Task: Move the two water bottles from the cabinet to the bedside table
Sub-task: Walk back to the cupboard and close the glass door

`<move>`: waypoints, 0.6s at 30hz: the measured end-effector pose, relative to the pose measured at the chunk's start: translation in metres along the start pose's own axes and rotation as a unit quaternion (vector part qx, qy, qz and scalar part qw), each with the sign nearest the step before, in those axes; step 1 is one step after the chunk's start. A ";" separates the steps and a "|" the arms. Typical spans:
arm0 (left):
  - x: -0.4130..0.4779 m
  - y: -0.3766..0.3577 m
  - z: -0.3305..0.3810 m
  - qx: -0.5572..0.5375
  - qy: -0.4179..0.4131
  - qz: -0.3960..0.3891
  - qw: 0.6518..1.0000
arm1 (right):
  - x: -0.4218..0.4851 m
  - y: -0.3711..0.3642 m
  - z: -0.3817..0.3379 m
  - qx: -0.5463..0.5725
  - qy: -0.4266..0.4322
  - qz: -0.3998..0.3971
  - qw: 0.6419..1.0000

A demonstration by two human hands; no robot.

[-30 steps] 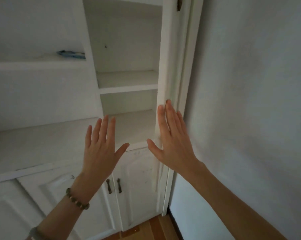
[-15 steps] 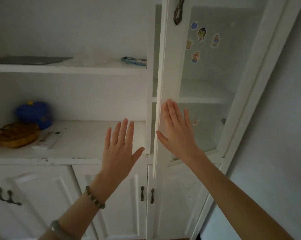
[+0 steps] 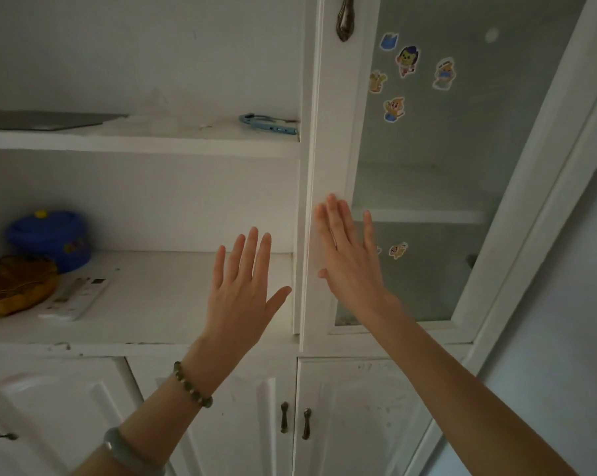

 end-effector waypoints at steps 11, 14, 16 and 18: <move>0.022 -0.024 0.002 -0.002 -0.001 0.003 1.000 | 0.018 -0.022 0.001 -0.003 -0.026 0.037 0.999; 0.020 -0.026 0.000 0.005 0.002 -0.001 1.000 | 0.018 -0.027 0.000 -0.002 -0.024 0.035 0.999; 0.018 -0.026 0.000 0.007 0.001 0.000 1.000 | 0.016 -0.027 0.001 0.005 -0.024 0.030 0.999; 0.014 -0.021 0.001 0.010 0.005 0.000 1.000 | 0.016 -0.025 0.001 0.009 -0.025 0.024 0.999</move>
Point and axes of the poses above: each hand's wrist, its own x-axis towards the middle knuckle, its own y-axis out of the back of the hand, z = x × y, the point moved 6 cm from there along x, towards the middle knuckle, and after that the axes turned 3 degrees about z, right-handed, at the moved point
